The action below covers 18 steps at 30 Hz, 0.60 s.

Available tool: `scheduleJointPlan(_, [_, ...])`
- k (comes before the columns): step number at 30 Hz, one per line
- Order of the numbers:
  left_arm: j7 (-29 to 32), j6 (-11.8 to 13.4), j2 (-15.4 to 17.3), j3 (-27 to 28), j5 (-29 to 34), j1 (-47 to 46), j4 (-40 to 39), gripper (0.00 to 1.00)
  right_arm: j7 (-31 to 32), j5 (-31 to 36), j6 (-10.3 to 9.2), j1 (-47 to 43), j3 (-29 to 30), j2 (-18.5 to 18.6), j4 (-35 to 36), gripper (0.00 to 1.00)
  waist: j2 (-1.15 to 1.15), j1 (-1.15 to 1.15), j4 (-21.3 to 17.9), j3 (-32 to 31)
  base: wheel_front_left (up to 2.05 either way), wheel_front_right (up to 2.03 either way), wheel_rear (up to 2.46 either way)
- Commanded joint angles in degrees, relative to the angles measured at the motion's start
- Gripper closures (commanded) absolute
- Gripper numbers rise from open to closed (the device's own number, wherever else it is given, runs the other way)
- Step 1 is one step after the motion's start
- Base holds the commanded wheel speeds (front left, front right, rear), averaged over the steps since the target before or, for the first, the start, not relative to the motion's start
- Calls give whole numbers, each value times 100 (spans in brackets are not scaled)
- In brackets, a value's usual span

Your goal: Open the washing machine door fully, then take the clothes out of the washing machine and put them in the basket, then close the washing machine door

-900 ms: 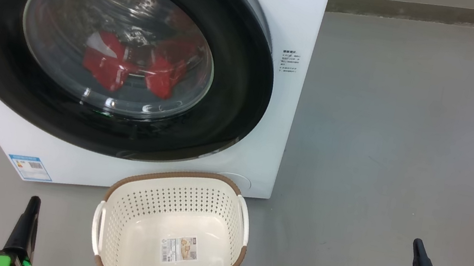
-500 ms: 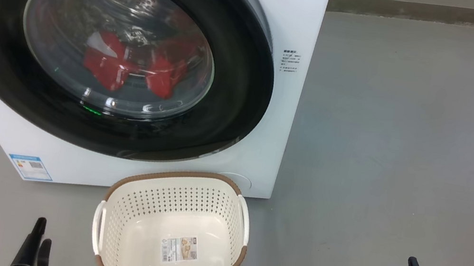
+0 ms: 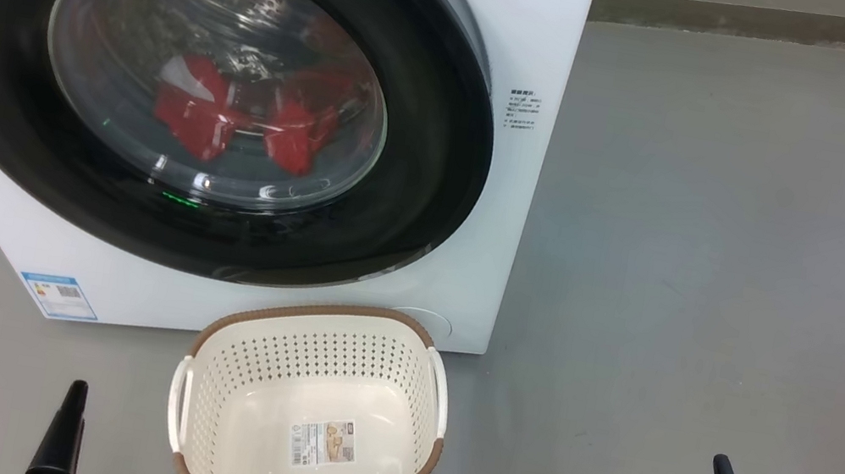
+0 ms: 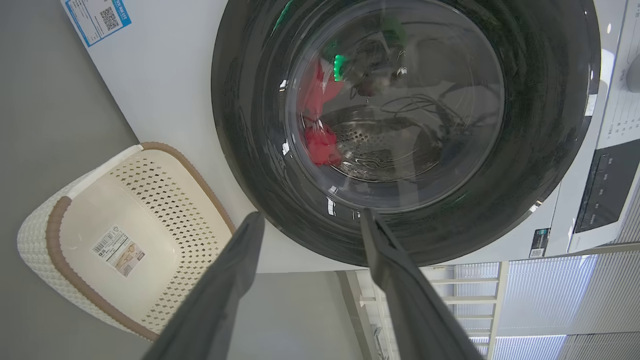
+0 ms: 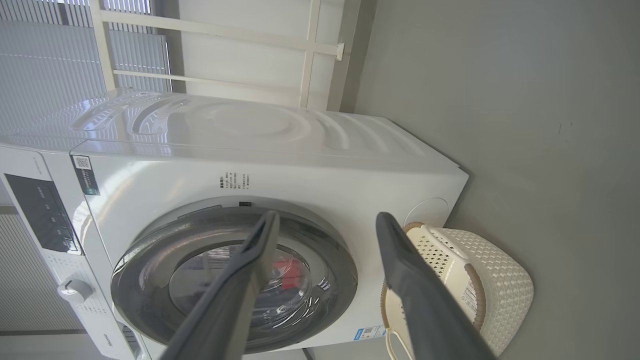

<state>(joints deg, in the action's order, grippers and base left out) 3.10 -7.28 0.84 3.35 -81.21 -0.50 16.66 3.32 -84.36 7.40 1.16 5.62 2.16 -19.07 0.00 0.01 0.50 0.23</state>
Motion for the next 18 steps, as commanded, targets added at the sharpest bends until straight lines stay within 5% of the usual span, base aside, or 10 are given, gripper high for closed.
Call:
scheduleJointPlan(1, [-48,-4,91,21,162,-69,-186,0,-76,143,1,138,-74,79,169,0,0,-1,3,1,0,0,0])
scheduleJointPlan(18, [-351,-7,86,-19,1552,41,-446,0,-377,1477,3,190,-474,199,228,0,0,-1,34,9,0,0,0])
